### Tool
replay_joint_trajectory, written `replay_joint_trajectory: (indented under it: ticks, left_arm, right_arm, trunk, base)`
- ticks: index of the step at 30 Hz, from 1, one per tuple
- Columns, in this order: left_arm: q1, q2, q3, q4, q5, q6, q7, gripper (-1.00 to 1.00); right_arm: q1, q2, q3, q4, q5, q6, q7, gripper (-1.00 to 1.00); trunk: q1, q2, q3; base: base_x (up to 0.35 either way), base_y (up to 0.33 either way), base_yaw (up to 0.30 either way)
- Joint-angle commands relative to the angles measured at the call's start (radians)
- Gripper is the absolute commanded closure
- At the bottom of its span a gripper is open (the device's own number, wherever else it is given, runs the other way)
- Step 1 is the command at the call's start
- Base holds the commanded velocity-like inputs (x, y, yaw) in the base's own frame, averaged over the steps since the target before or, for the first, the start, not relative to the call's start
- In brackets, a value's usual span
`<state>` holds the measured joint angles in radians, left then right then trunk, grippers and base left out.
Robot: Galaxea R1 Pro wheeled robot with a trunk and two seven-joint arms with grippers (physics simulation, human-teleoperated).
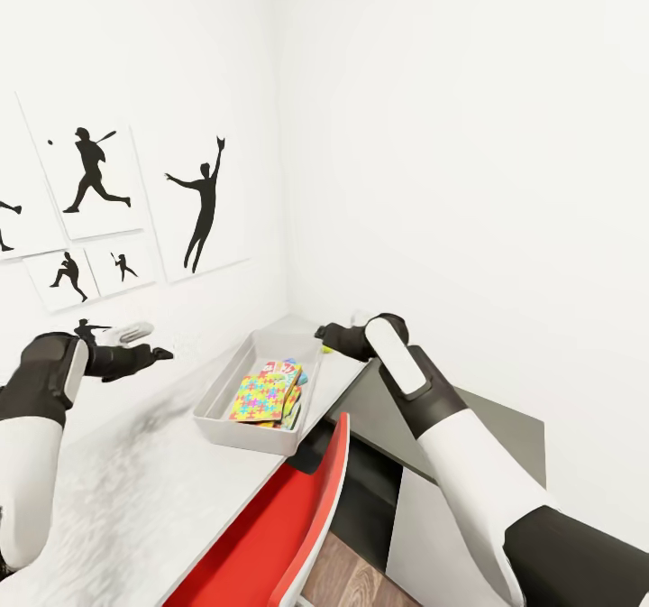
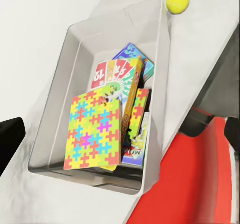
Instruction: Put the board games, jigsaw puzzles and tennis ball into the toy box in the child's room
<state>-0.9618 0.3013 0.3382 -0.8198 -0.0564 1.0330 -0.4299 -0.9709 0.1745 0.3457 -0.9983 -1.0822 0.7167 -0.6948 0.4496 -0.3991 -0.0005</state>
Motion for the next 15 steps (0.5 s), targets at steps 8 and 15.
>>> replay_joint_trajectory:
  ticks: [8, 15]
  left_arm:
    - [-0.040, -0.053, -0.024, 0.068, -0.007, -0.001, 0.142, -1.00]
    - [-0.041, -0.087, 0.003, 0.044, 0.024, 0.012, 0.184, -1.00]
  right_arm:
    - [-0.005, 0.000, 0.000, 0.002, 0.112, 0.002, -0.013, -1.00]
    - [-0.020, 0.000, 0.028, 0.033, 0.118, -0.026, 0.015, -1.00]
  trunk:
    - [0.000, -0.001, -0.001]
    - [0.000, -0.001, -0.001]
  base:
    - [0.000, 0.000, 0.000]
    - [0.000, 0.000, 0.000]
